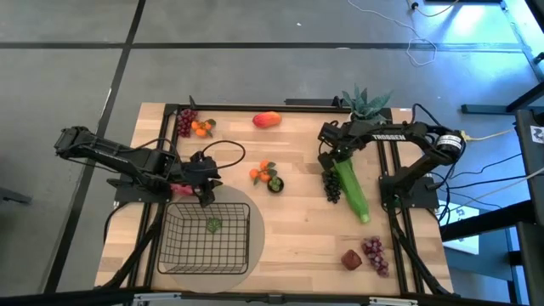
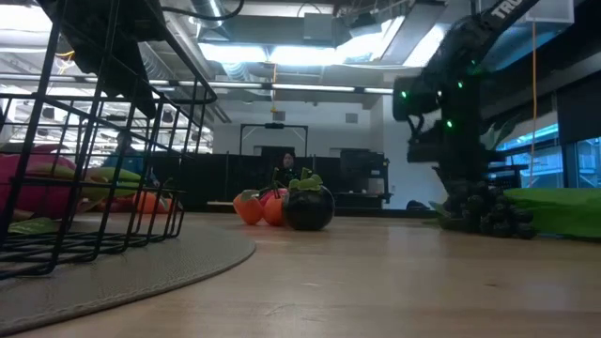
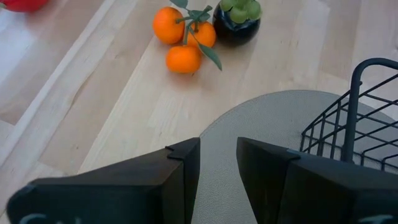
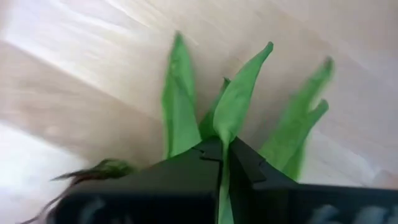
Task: Build produce basket
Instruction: Put the green lettuce into the black wire basket
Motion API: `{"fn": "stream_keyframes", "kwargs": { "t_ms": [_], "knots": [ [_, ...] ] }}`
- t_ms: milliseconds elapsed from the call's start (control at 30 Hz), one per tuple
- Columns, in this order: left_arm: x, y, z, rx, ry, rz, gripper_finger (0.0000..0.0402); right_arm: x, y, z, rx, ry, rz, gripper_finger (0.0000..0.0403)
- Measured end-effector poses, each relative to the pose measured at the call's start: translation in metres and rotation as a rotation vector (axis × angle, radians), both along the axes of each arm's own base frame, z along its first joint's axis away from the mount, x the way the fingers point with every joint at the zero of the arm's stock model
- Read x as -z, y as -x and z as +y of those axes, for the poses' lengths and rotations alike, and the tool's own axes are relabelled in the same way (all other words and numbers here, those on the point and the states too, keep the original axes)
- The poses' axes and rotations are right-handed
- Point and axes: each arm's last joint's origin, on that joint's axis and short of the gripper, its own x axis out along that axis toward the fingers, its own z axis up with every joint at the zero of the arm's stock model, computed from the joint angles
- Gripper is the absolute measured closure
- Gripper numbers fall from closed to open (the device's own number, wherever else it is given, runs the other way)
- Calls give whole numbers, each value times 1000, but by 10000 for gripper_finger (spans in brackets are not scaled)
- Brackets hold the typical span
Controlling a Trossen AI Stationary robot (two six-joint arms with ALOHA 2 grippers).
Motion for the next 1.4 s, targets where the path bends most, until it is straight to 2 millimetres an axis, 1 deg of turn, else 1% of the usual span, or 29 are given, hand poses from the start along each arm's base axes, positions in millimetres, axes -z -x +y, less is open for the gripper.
{"fn": "stream_keyframes", "kwargs": {
  "t_ms": [167,333,567,733,967,1133,1267,1400],
  "knots": [
    [0,0,0,1,0,-1,308,-28,-17,9,-86,32,2,402],
    [0,0,0,0,0,-2,308,-64,-33,17,-145,118,13,402],
    [0,0,0,0,0,-2,308,-120,-44,26,-173,226,6,403],
    [0,0,0,1,0,-3,308,-157,-48,34,-187,295,-41,403],
    [-6,-2,0,0,15,-72,308,-208,-57,49,-226,394,-214,403],
    [-14,1,0,-1,30,-143,308,-239,-66,61,-297,465,-399,403],
    [-23,8,2,-10,35,-207,308,-258,-74,68,-348,510,-545,403],
    [-32,18,4,-6,42,-266,308,-271,-84,76,-410,525,-691,403]
  ]
}}
